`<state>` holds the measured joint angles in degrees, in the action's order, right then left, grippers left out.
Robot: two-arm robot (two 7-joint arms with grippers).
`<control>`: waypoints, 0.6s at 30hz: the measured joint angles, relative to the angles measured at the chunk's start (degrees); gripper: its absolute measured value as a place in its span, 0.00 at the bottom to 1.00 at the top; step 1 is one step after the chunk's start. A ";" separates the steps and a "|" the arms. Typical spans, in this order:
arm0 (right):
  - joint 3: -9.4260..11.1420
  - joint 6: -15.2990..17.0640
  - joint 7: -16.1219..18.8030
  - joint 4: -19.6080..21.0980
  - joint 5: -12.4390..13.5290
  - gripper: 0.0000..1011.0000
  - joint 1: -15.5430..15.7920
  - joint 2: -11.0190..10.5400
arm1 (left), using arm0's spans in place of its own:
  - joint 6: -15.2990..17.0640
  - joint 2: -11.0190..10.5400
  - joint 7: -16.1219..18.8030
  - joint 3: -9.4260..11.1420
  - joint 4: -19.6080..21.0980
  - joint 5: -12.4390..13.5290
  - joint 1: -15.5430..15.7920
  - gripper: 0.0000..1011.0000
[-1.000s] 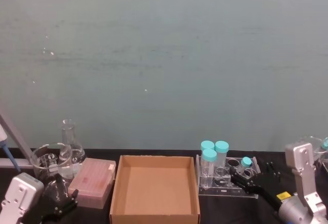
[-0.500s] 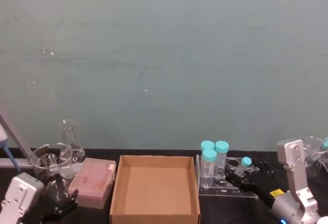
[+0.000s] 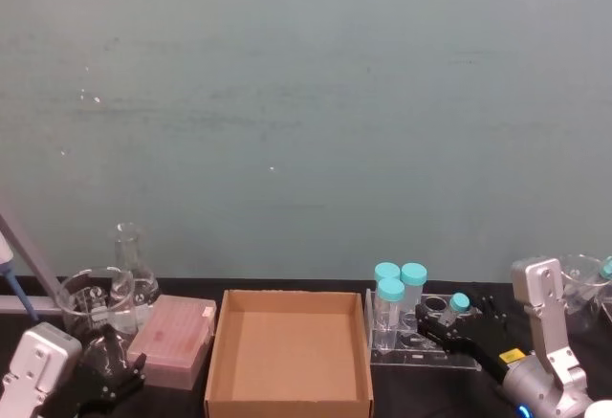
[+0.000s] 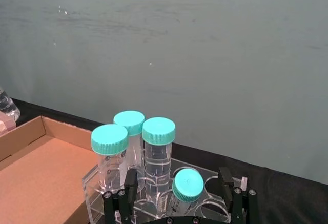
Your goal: Use the right hand to move the test tube from the test tube rack into the box.
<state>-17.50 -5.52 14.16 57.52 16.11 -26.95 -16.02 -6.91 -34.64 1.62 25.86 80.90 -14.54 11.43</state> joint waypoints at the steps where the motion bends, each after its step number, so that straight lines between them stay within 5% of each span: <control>1: 0.08 -0.12 0.02 -0.07 -0.06 0.99 -0.02 0.07 | 0.00 0.00 0.00 0.00 0.00 0.00 0.00 0.99; 18: 0.92 -0.91 0.81 -0.97 -1.26 0.99 -0.31 0.74 | 0.00 0.00 0.00 0.00 0.00 0.00 0.00 0.99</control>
<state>-16.57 -6.42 14.97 56.55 14.85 -27.26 -15.29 -6.90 -34.65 1.62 25.86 80.90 -14.55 11.43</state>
